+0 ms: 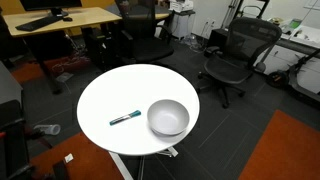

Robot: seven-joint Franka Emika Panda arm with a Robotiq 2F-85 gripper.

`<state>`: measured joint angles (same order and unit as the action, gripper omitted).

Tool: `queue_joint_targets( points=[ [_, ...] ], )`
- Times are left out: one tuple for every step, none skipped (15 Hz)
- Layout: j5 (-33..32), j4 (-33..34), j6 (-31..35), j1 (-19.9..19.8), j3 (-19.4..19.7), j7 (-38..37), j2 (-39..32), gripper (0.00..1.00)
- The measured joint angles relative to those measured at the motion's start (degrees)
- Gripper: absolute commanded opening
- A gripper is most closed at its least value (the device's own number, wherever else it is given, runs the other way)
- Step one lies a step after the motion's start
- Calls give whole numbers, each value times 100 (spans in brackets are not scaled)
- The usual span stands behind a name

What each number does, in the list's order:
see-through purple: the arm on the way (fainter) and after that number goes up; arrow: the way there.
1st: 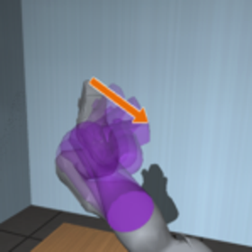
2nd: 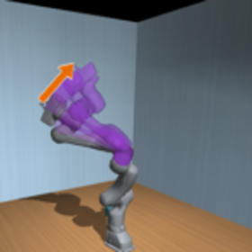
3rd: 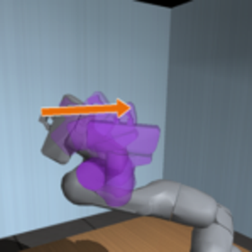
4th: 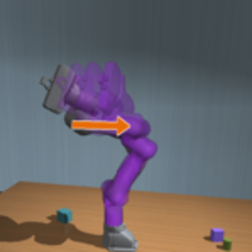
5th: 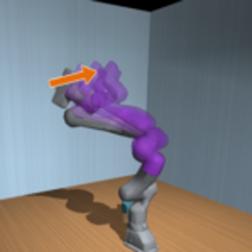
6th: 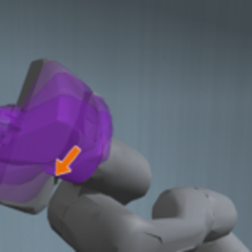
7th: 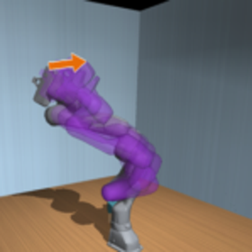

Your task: Put the marker inside the white bowl

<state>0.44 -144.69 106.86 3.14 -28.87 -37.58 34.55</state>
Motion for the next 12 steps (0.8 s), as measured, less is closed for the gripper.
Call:
queue_joint_targets(
  points=[
    [0, 0, 0, 0, 0, 0, 0, 100],
    [0, 0, 0, 0, 0, 0, 0, 100],
    [0, 0, 0, 0, 0, 0, 0, 100],
    [0, 0, 0, 0, 0, 0, 0, 100],
    [0, 0, 0, 0, 0, 0, 0, 100],
    [0, 0, 0, 0, 0, 0, 0, 100],
    [-23, 0, 0, 25, 24, 0, -6, 100],
    [-51, 0, 4, 67, 66, 0, -13, 100],
    [-99, 0, 9, 108, 121, 0, -14, 100],
    [-166, 0, 24, 142, 183, 4, -14, 100],
    [-239, -1, 46, 165, 254, 16, -14, 100],
    [-298, -4, 72, 182, 335, 26, -14, 100]
  ],
)
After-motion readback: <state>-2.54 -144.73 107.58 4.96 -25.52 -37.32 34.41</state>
